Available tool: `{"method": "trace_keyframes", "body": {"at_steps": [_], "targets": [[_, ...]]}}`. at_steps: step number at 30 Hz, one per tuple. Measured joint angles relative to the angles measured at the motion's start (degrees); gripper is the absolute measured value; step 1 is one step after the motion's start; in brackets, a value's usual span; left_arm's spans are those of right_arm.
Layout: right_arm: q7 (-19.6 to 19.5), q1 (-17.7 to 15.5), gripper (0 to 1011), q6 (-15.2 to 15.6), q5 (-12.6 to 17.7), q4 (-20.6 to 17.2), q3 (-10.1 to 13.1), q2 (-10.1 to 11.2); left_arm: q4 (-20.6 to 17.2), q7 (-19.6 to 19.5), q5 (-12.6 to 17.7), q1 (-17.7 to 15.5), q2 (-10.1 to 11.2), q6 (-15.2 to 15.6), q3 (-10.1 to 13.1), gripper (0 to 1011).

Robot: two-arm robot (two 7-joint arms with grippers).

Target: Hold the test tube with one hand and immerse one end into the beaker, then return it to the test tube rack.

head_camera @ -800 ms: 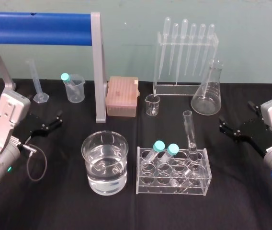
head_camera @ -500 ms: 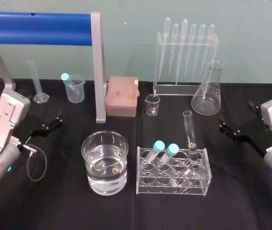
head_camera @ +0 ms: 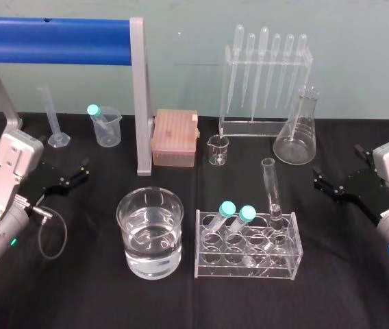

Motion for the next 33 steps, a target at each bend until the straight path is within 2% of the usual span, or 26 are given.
{"method": "trace_keyframes", "body": {"at_steps": [31, 33], "targets": [[0.0, 0.0, 1000, 0.0, 0.0, 0.0, 0.0, 0.0, 0.0, 0.0, 0.0, 0.0, 0.0, 0.0, 0.0, 1000], [0.2, -0.1, 1000, -0.1, 0.4, 0.0, 0.7, -0.1, 0.0, 0.0, 0.0, 0.0, 0.0, 0.0, 0.0, 1000]]}}
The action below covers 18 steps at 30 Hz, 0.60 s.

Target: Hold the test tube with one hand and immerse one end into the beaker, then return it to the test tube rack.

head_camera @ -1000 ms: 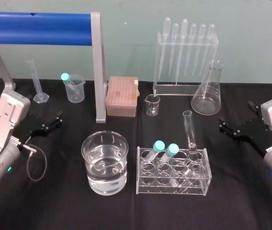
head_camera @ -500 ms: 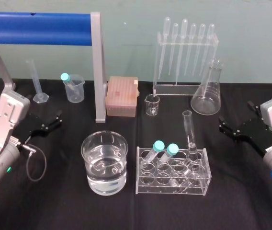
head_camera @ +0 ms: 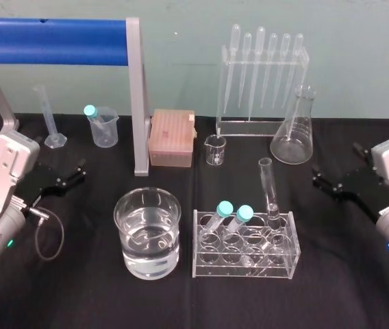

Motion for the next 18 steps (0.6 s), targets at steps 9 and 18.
{"method": "trace_keyframes", "body": {"at_steps": [9, 18], "targets": [[9.0, -2.0, 1000, -1.0, 13.3, -4.5, 7.4, 0.2, 0.0, 0.0, 0.0, 0.0, 0.0, 0.0, 0.0, 1000], [23.5, -3.2, 1000, -1.3, 23.9, -11.1, 11.1, 2.5, 0.0, 0.0, 0.0, 0.0, 0.0, 0.0, 0.0, 1000]]}}
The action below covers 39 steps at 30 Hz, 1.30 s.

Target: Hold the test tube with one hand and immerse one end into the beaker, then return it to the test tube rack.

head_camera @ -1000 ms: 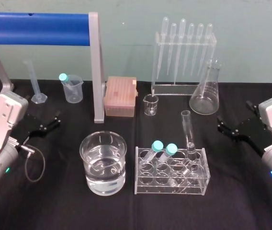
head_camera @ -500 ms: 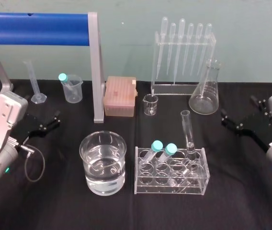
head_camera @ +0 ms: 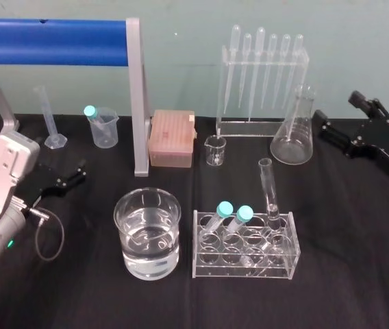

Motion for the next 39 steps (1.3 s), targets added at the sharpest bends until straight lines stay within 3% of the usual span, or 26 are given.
{"method": "trace_keyframes", "body": {"at_steps": [7, 13, 22, 39], "targets": [[9.5, -0.9, 1000, -0.6, 1.3, -3.5, -1.2, 1.5, 0.0, 0.0, 0.0, 0.0, 0.0, 0.0, 0.0, 1000], [12.6, -0.6, 1000, 0.2, -1.0, -3.2, -3.3, 1.4, 0.0, 0.0, 0.0, 0.0, 0.0, 0.0, 0.0, 1000], [12.3, 1.3, 1000, 3.0, -4.3, 0.0, -5.8, -0.9, 0.0, 0.0, 0.0, 0.0, 0.0, 0.0, 0.0, 1000], [10.7, 2.3, 1000, 6.2, -7.5, 2.8, -7.7, -2.6, 0.0, 0.0, 0.0, 0.0, 0.0, 0.0, 0.0, 1000]]}}
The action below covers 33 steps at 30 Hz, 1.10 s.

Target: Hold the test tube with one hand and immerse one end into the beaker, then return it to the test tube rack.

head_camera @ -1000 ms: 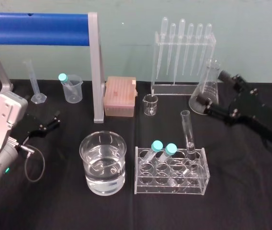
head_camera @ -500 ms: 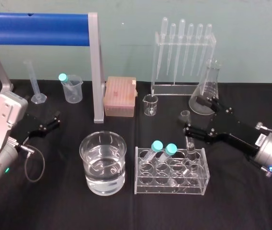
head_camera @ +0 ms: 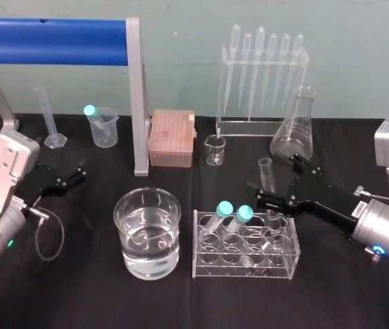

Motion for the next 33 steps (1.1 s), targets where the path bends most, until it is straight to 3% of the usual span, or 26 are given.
{"method": "trace_keyframes", "body": {"at_steps": [28, 33], "targets": [[-0.1, 0.3, 1000, 0.8, -0.6, 0.7, -0.3, -0.5, 0.0, 0.0, 0.0, 0.0, 0.0, 0.0, 0.0, 1000], [-0.1, 0.3, 916, 0.7, -0.6, 0.7, -0.2, -0.5, 0.0, 0.0, 0.0, 0.0, 0.0, 0.0, 0.0, 1000]]}}
